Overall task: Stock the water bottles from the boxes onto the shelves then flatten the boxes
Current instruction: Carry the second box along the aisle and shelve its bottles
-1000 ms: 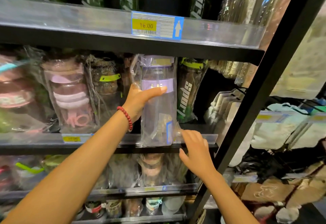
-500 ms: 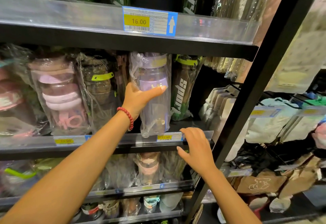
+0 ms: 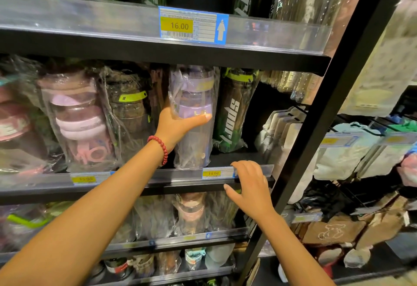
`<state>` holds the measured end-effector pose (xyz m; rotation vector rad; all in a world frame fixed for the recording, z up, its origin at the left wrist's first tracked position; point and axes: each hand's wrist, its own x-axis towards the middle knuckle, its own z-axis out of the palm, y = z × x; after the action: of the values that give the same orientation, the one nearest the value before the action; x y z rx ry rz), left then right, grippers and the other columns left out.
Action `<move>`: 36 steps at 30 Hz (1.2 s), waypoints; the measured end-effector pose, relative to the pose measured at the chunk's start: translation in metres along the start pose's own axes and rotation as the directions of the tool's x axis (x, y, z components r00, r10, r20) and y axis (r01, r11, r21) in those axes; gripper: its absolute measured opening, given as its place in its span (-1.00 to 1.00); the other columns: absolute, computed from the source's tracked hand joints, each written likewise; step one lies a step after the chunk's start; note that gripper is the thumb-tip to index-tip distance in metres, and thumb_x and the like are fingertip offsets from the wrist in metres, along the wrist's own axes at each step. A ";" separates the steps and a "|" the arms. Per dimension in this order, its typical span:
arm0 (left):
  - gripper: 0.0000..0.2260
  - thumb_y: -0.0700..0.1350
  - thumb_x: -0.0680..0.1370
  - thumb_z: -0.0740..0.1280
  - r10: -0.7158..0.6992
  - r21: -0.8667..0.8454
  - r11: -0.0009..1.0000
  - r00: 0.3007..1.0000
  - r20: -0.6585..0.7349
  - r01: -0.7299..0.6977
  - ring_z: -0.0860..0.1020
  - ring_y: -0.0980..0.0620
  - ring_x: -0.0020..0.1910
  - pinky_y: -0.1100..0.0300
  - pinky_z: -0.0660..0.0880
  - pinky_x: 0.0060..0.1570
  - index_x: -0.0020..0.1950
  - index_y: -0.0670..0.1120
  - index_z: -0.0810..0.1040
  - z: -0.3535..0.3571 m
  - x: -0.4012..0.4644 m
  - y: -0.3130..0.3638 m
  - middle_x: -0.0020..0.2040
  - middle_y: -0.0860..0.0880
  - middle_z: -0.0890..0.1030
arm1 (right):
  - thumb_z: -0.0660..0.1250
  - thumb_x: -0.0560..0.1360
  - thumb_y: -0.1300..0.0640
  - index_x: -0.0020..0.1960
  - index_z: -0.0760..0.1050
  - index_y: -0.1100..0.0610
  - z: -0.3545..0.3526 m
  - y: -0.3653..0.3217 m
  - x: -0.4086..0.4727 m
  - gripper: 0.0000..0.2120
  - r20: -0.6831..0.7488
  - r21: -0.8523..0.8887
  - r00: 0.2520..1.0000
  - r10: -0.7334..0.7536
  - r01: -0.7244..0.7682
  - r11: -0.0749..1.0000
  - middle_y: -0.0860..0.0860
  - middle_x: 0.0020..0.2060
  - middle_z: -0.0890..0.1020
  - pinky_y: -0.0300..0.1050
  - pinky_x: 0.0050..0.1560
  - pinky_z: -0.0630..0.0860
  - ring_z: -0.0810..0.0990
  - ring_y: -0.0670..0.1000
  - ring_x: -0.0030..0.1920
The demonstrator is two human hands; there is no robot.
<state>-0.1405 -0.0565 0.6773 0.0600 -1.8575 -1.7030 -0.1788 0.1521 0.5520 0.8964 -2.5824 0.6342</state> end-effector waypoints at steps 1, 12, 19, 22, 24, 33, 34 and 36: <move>-0.68 -0.25 0.32 0.54 -0.027 0.008 1.000 1.000 0.012 0.027 0.62 0.22 -0.08 0.37 0.52 -0.07 -0.04 0.05 0.57 0.000 0.001 -0.001 -0.09 0.11 0.65 | 0.24 0.39 -0.15 0.24 0.40 0.05 0.000 0.000 0.000 -0.52 0.000 -0.001 1.000 0.001 -0.001 1.000 -0.05 0.15 0.46 -0.04 0.03 0.40 0.35 0.02 0.23; -0.64 -0.24 0.32 0.54 -0.034 0.092 0.995 0.999 0.010 0.033 0.62 0.25 -0.12 0.40 0.52 -0.11 0.08 -0.10 0.58 -0.007 -0.008 -0.020 -0.07 0.05 0.65 | 0.16 0.38 -0.21 0.27 0.39 0.07 0.001 -0.002 -0.002 -0.45 0.005 -0.003 1.000 0.009 -0.009 1.000 -0.04 0.15 0.45 0.00 0.05 0.42 0.34 0.02 0.25; -0.33 0.18 0.15 0.56 -0.134 0.160 0.976 0.987 -0.083 0.146 0.50 0.03 0.20 0.09 0.45 0.21 0.13 0.08 0.32 -0.004 -0.020 -0.032 0.19 0.00 0.51 | 0.34 0.40 -0.10 0.29 0.39 0.10 0.001 -0.005 -0.003 -0.48 -0.004 -0.014 1.000 0.011 -0.011 1.000 0.00 0.17 0.45 0.04 0.07 0.40 0.33 0.06 0.27; -0.20 0.29 0.08 0.51 -0.127 0.293 0.943 0.985 -0.119 0.157 0.37 -0.06 0.30 -0.03 0.38 0.29 0.14 0.06 0.20 -0.002 -0.033 -0.044 0.27 -0.04 0.39 | 0.38 0.41 -0.07 0.30 0.39 0.11 0.001 -0.006 -0.004 -0.48 -0.008 -0.011 1.000 0.012 -0.012 1.000 0.01 0.19 0.45 0.05 0.09 0.39 0.31 0.06 0.28; -0.17 0.18 0.13 0.58 -0.144 0.328 0.928 0.982 -0.124 0.177 0.40 -0.08 0.28 0.01 0.40 0.26 0.19 -0.03 0.20 -0.003 -0.036 -0.049 0.28 -0.08 0.40 | 0.39 0.42 -0.06 0.31 0.38 0.11 0.000 -0.006 -0.004 -0.47 -0.005 -0.021 1.000 0.012 -0.012 1.000 0.01 0.19 0.44 0.04 0.10 0.40 0.31 0.05 0.28; -0.25 -0.03 0.27 0.59 -0.184 0.421 0.889 0.982 -0.029 0.179 0.45 0.08 0.12 0.25 0.37 0.08 0.35 -0.12 0.29 -0.015 -0.032 -0.044 0.17 0.03 0.45 | 0.41 0.39 -0.05 0.26 0.40 0.10 0.000 -0.006 -0.005 -0.49 -0.032 -0.014 0.999 -0.005 0.005 1.000 0.01 0.15 0.45 0.05 0.06 0.44 0.35 0.06 0.23; -0.24 -0.05 0.28 0.58 -0.190 0.405 0.897 0.982 -0.014 0.180 0.44 0.10 0.12 0.25 0.36 0.10 0.36 -0.12 0.28 -0.016 -0.032 -0.043 0.17 0.05 0.44 | 0.41 0.38 -0.05 0.25 0.40 0.10 0.000 -0.006 -0.005 -0.50 -0.032 -0.015 0.999 -0.009 0.008 1.000 0.02 0.15 0.45 0.05 0.06 0.44 0.35 0.06 0.22; -0.23 -0.08 0.30 0.57 -0.201 0.380 0.906 0.980 -0.001 0.186 0.41 0.12 0.13 0.25 0.35 0.13 0.39 -0.11 0.26 -0.016 -0.033 -0.042 0.18 0.05 0.41 | 0.41 0.38 -0.04 0.25 0.40 0.11 0.000 -0.005 -0.005 -0.50 -0.029 -0.015 0.999 -0.018 0.018 1.000 0.02 0.14 0.45 0.04 0.06 0.43 0.35 0.06 0.22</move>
<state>-0.1220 -0.0637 0.6250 0.3831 -2.2515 -1.4499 -0.1718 0.1510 0.5516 0.8981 -2.5468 0.6184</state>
